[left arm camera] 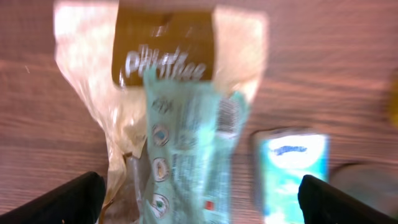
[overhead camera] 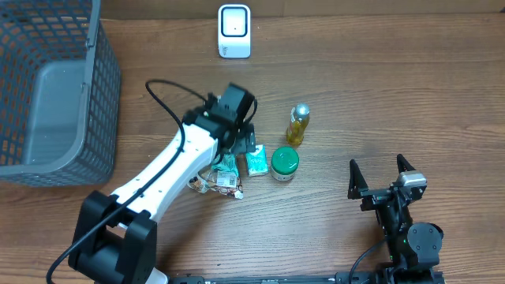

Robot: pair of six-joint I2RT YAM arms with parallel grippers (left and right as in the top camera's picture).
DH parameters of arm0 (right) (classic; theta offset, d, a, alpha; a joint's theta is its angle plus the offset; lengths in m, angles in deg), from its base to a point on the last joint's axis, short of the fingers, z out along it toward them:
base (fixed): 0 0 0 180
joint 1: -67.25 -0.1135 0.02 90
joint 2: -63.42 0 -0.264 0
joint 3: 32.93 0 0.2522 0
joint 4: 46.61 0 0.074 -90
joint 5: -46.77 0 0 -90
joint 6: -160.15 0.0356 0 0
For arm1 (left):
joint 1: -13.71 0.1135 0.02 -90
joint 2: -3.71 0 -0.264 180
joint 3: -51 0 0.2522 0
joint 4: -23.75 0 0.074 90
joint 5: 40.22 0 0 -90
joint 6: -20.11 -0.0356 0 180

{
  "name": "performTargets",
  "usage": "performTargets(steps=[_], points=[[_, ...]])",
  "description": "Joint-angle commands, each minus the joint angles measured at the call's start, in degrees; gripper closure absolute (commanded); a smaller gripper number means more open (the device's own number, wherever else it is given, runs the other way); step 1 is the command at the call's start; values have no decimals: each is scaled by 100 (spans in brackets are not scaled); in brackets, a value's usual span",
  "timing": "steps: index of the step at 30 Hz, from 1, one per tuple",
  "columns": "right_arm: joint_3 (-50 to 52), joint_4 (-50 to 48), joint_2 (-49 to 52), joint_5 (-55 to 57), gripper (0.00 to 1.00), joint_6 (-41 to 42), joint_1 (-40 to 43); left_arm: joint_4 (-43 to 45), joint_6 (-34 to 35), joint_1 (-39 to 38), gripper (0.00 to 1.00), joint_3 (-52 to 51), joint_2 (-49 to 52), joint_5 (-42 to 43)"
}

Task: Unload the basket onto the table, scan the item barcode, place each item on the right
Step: 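Lower the wipes pack left of the Kleenex pack and open the gripper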

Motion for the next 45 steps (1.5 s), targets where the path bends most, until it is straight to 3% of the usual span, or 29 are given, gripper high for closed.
performTargets(steps=[1,3,5,11,16,26,31,36,41,45], points=[[55,-37,-57,55,0,-24,11,-317,-249,103,19,476,2,382],[55,-37,-57,55,0,-24,11,-417,-245,142,44,496,2,439],[55,-37,-57,55,0,-24,11,-538,-245,173,56,490,15,417],[55,-37,-57,55,0,-24,11,-682,-245,291,67,435,15,415],[55,-37,-57,55,0,-24,11,-782,-245,326,60,435,15,415],[55,-37,-57,55,0,-24,11,-883,-245,326,58,435,166,424],[55,-37,-57,55,0,-24,11,-841,-245,323,44,435,282,437],[55,-37,-57,55,0,-24,11,-809,-247,343,45,437,323,413],[55,-37,-57,55,0,-24,11,-931,-258,654,45,710,319,501],[55,-37,-57,55,0,-24,11,-1126,-461,1207,42,1311,319,1095]])
